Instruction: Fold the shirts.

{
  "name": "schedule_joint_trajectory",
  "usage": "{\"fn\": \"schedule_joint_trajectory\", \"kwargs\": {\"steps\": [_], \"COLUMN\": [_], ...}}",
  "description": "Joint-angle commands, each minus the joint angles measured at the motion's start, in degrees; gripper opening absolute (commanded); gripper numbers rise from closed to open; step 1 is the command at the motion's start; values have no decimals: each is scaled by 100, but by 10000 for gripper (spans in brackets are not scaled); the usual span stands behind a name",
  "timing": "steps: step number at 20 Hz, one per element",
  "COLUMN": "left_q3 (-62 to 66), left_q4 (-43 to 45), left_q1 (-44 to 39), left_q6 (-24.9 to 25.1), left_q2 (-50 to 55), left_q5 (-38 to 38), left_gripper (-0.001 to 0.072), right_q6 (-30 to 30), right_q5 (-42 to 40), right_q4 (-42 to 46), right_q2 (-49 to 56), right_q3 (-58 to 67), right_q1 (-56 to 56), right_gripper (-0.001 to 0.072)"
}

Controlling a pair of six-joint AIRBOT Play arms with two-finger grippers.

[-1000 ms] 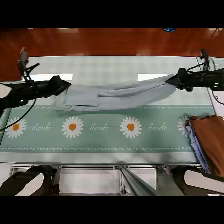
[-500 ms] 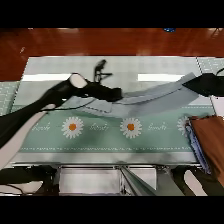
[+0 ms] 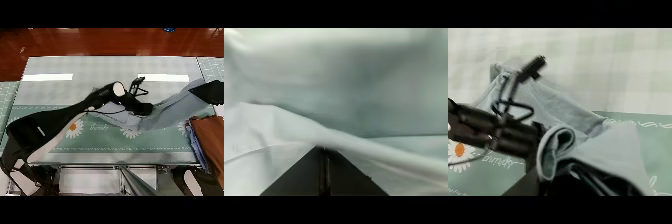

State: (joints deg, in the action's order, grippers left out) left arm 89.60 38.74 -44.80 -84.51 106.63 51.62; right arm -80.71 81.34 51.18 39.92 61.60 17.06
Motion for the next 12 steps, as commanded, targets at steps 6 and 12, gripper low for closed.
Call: {"fn": "schedule_joint_trajectory", "kwargs": {"steps": [6, 12], "left_q3": [-1274, -3432], "left_q4": [1300, 2369], "left_q1": [2389, 3731], "left_q6": [0, 2], "left_q2": [-2332, -4996], "left_q5": [501, 503], "left_gripper": [23, 24], "right_q6": [-118, -111], "right_q5": [-715, -3338], "right_q4": [-87, -1049], "right_q2": [748, 2861], "right_q3": [0, 247], "right_q1": [-929, -3416], "right_gripper": [24, 24]}}
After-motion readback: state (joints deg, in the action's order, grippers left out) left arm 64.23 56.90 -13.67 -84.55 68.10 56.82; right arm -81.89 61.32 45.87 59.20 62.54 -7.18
